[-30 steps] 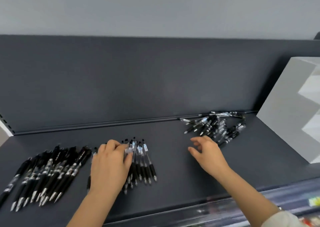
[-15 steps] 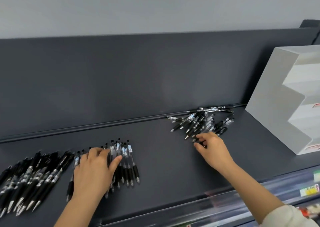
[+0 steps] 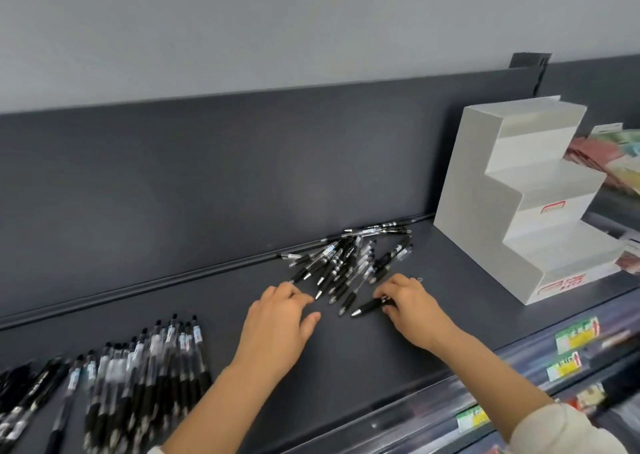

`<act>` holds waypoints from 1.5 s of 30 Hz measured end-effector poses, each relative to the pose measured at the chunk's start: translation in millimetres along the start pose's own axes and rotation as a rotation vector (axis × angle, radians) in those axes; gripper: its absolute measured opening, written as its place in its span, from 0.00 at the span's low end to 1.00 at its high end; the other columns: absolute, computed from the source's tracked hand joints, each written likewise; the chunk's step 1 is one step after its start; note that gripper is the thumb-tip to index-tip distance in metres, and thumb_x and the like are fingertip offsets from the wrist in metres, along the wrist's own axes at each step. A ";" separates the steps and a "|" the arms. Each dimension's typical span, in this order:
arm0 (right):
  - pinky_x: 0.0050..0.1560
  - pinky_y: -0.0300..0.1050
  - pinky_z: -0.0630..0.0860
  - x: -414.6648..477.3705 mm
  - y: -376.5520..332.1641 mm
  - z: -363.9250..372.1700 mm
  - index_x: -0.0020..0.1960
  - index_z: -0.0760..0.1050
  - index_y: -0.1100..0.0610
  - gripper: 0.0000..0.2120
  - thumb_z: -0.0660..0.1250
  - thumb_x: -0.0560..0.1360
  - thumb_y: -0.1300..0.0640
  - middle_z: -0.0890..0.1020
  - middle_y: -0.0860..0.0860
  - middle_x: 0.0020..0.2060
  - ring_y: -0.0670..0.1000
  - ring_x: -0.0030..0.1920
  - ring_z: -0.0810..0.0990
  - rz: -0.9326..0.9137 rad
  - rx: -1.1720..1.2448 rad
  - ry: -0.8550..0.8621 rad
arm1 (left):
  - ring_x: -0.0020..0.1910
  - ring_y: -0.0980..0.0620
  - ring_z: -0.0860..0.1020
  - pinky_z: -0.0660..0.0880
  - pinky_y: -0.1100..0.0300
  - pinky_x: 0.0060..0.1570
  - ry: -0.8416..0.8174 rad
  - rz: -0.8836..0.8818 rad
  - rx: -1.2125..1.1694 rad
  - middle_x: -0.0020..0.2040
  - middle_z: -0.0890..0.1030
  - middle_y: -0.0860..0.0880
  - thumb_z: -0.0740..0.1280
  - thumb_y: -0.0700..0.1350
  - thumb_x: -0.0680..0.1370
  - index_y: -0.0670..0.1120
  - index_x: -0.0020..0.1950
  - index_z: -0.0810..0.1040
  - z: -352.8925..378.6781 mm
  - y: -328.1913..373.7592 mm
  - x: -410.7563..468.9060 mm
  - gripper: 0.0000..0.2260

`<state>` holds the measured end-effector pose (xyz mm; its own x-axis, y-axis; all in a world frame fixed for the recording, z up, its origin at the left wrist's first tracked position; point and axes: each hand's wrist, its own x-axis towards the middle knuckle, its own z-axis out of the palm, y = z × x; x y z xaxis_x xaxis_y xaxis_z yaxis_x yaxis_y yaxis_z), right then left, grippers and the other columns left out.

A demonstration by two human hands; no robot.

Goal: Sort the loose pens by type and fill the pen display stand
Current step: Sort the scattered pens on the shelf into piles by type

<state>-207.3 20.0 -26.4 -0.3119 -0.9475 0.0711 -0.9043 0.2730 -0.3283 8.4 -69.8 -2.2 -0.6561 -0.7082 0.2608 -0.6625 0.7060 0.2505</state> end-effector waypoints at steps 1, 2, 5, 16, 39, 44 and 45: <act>0.60 0.48 0.69 -0.3 2.5 -1.1 0.62 0.73 0.52 0.13 0.62 0.78 0.60 0.72 0.50 0.59 0.54 0.59 0.69 0.004 0.011 0.001 | 0.61 0.53 0.69 0.68 0.57 0.59 -0.027 0.014 -0.002 0.60 0.73 0.55 0.59 0.56 0.79 0.53 0.65 0.73 5.3 8.5 5.9 0.17; 0.60 0.48 0.70 -0.6 5.8 -2.2 0.61 0.74 0.52 0.13 0.63 0.77 0.59 0.72 0.50 0.58 0.54 0.59 0.69 0.008 0.022 0.001 | 0.61 0.53 0.69 0.68 0.57 0.60 -0.047 0.027 -0.008 0.60 0.73 0.55 0.59 0.56 0.79 0.53 0.65 0.73 11.2 15.6 11.2 0.17; 0.58 0.47 0.71 -2.9 17.7 -7.5 0.60 0.75 0.53 0.12 0.64 0.77 0.59 0.74 0.50 0.57 0.52 0.59 0.70 0.033 0.052 0.020 | 0.60 0.52 0.69 0.69 0.57 0.60 -0.098 0.042 -0.016 0.59 0.73 0.53 0.60 0.55 0.79 0.51 0.64 0.74 26.7 31.2 23.0 0.16; 0.52 0.44 0.71 -15.4 50.4 -21.1 0.55 0.79 0.52 0.09 0.66 0.76 0.57 0.75 0.48 0.52 0.50 0.55 0.70 0.061 0.049 0.049 | 0.55 0.50 0.75 0.73 0.58 0.52 -0.081 -0.106 -0.113 0.55 0.77 0.48 0.61 0.49 0.79 0.47 0.59 0.77 46.8 45.0 34.4 0.12; 0.45 0.41 0.73 23.8 -135.2 19.1 0.45 0.74 0.48 0.07 0.70 0.72 0.57 0.74 0.41 0.39 0.42 0.43 0.74 -0.353 0.374 0.182 | 0.36 0.56 0.77 0.73 0.62 0.38 0.307 -0.698 -0.080 0.38 0.80 0.54 0.69 0.48 0.74 0.49 0.46 0.82 -71.9 -107.9 -140.0 0.04; 0.44 0.45 0.75 25.8 -167.2 26.3 0.45 0.75 0.50 0.06 0.70 0.71 0.58 0.75 0.42 0.40 0.45 0.43 0.75 -0.419 0.341 0.199 | 0.39 0.59 0.76 0.69 0.68 0.37 0.258 -0.717 -0.077 0.42 0.80 0.55 0.66 0.50 0.76 0.50 0.51 0.81 -73.7 -118.3 -158.3 0.08; 0.43 0.46 0.76 25.7 -171.6 27.5 0.45 0.75 0.50 0.06 0.70 0.71 0.58 0.75 0.43 0.40 0.46 0.43 0.75 -0.438 0.326 0.212 | 0.39 0.59 0.76 0.69 0.68 0.37 0.242 -0.704 -0.088 0.42 0.79 0.56 0.66 0.51 0.76 0.50 0.53 0.80 -73.1 -118.5 -159.7 0.09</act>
<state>-52.1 -55.9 5.8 -0.0116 -0.8972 0.4414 -0.8361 -0.2334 -0.4965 218.1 -39.8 -5.3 0.0167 -0.9783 0.2063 -0.8584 0.0918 0.5048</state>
